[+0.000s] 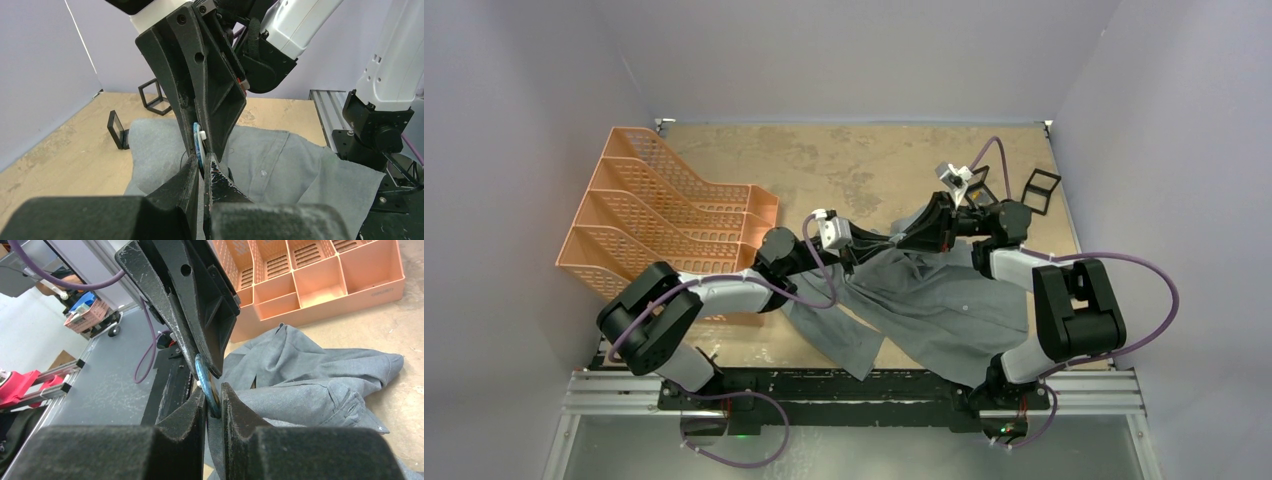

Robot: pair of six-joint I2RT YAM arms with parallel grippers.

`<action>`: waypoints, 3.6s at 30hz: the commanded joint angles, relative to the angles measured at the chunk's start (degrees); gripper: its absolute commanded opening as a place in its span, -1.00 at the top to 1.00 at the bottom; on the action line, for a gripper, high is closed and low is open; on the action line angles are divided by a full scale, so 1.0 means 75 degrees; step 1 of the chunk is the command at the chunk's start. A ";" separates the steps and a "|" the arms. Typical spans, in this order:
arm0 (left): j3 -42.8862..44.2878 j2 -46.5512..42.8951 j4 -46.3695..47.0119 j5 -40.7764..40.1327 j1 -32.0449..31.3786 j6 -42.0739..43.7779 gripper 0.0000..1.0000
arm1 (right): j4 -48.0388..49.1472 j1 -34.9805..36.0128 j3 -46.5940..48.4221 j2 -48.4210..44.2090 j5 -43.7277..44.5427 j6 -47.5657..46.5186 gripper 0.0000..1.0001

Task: Remove the brooch from the garment
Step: Remove the brooch from the clothes.

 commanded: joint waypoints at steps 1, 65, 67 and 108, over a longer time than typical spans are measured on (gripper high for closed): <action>0.0614 -0.0191 -0.0635 0.0718 -0.0647 0.0688 1.00 | 0.3580 0.0254 0.0174 -0.0062 0.0571 0.0195 0.67; 0.0069 -0.0388 0.0859 0.0289 0.0183 -0.1082 1.00 | 0.3642 -0.0191 -0.0064 -0.1005 0.0448 -0.0091 0.22; 0.0079 -0.0368 0.0897 0.0344 0.0177 -0.1130 1.00 | 0.3639 -0.0168 -0.0053 -0.0945 0.0419 -0.0097 0.25; 0.0519 -0.0432 -0.0577 -0.0240 0.0008 -0.1242 0.24 | 0.3580 -0.0070 -0.0442 -0.1385 0.0345 -0.0764 1.00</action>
